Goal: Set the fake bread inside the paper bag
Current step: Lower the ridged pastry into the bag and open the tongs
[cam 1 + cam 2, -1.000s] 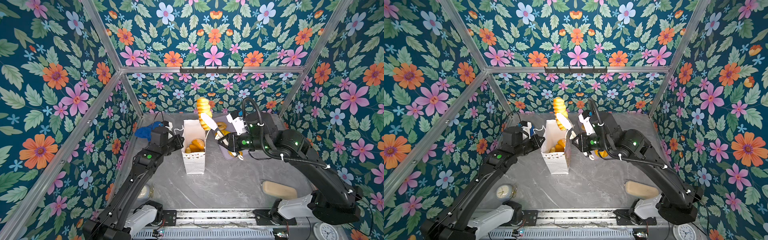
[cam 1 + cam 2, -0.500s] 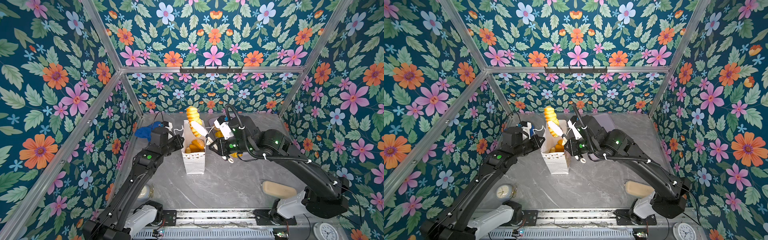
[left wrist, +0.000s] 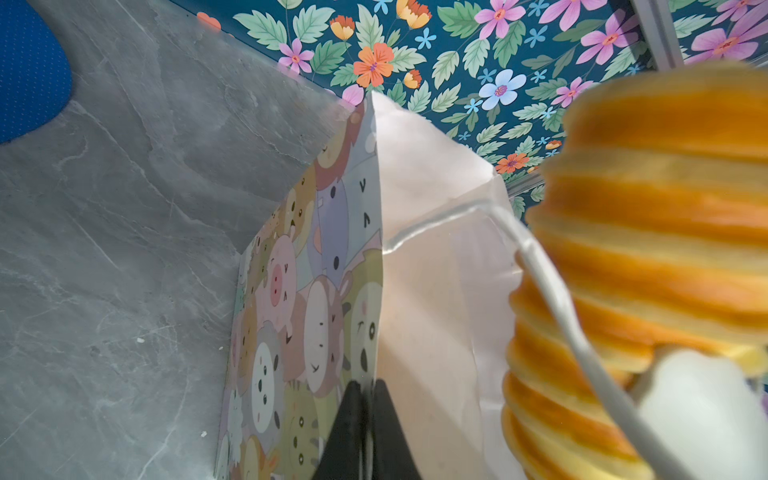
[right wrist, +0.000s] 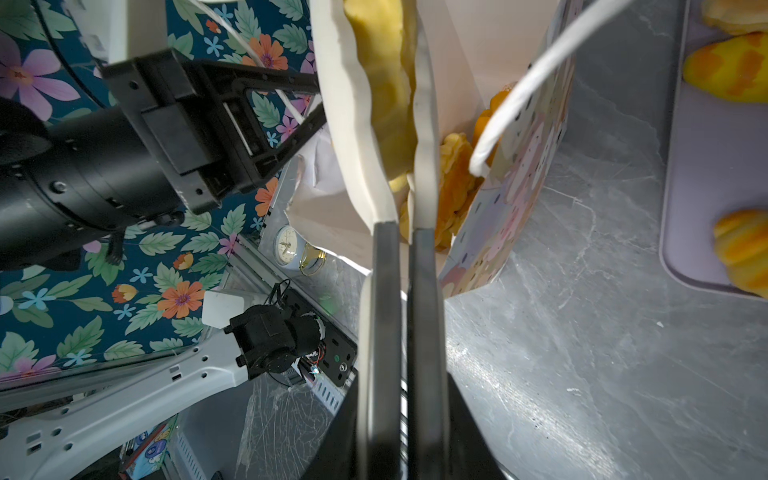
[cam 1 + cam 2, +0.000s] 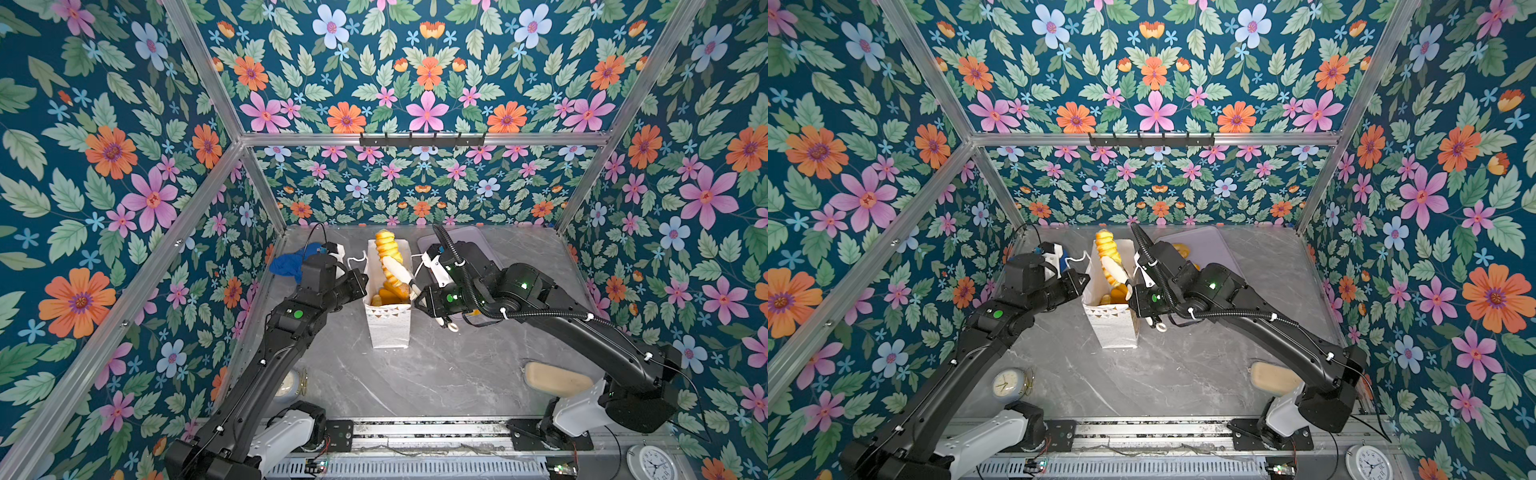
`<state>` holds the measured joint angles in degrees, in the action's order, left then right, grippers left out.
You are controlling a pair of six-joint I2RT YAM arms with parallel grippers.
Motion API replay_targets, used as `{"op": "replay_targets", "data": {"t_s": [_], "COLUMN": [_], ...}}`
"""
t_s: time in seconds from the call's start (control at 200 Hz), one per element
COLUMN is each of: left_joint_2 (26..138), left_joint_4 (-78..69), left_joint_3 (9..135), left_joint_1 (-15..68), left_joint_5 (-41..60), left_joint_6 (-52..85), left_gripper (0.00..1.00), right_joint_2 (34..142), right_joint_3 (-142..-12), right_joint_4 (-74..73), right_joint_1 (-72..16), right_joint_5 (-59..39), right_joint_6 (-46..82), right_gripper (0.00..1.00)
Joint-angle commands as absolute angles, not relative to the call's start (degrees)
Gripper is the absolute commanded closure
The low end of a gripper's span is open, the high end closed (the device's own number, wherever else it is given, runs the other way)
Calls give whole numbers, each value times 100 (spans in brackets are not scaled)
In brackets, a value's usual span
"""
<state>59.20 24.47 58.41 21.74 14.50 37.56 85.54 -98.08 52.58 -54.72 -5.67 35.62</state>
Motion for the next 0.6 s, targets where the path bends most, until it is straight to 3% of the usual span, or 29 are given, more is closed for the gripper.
{"op": "replay_targets", "data": {"t_s": [0.0,0.595], "left_joint_2": [5902,5915], "left_joint_4": [2365,2373], "left_joint_3": [5854,5879], "left_joint_1": [2171,2173], "left_joint_5": [1424,1416], "left_joint_6": [3744,3743], "left_gripper": [90,90], "right_joint_2": [8534,8538], "right_joint_3": [-9754,-9613], "right_joint_4": [5036,5318], "right_joint_1": [-5484,-5561], "right_joint_5": [-534,-325], "right_joint_6": [3647,3568], "right_gripper": [77,67]}}
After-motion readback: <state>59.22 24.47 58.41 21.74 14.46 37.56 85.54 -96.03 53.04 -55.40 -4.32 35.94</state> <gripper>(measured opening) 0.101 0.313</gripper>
